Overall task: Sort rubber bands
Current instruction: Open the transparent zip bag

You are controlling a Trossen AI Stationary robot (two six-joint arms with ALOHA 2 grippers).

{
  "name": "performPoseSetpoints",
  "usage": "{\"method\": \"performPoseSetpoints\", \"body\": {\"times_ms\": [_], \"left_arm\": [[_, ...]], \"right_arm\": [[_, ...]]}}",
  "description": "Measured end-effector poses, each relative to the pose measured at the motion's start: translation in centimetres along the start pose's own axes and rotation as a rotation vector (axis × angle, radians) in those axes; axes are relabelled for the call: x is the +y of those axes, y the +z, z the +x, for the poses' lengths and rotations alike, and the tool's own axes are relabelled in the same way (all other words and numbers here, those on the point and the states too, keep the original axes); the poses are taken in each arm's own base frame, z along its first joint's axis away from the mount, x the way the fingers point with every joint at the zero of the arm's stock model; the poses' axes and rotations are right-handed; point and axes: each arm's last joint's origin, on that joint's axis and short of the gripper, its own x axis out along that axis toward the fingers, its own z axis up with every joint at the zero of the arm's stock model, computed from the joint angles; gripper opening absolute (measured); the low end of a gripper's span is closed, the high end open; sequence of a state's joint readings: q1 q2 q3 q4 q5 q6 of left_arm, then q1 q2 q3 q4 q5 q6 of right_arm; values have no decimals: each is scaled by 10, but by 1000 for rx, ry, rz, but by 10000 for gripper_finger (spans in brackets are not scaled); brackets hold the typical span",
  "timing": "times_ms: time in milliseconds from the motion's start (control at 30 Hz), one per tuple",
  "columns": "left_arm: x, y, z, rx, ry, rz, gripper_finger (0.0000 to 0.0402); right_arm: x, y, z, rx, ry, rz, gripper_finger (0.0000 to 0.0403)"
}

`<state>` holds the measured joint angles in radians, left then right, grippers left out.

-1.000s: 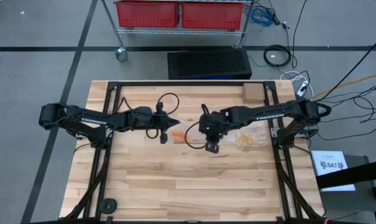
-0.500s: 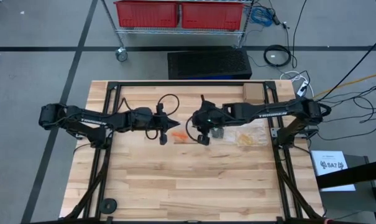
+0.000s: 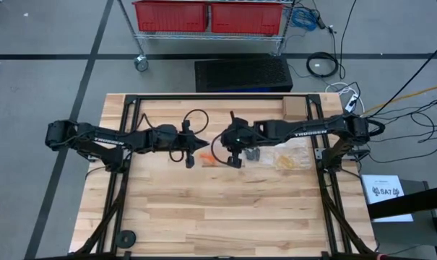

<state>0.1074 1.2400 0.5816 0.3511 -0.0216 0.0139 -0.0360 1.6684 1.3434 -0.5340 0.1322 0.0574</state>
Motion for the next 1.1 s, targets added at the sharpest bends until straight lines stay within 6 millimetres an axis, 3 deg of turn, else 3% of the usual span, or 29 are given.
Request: {"method": "performPoseSetpoints", "body": {"times_ms": [500,833,1100], "left_arm": [[0,0,0,2,0,0,0],[0,0,0,2,0,-1,0],[0,0,0,2,-1,-4,0]], "right_arm": [[-7,1,1,-4,-8,-9,0],[-4,-5,21,47,17,-33,0],[-10,-1,16,17,-98,-39,0]]}}
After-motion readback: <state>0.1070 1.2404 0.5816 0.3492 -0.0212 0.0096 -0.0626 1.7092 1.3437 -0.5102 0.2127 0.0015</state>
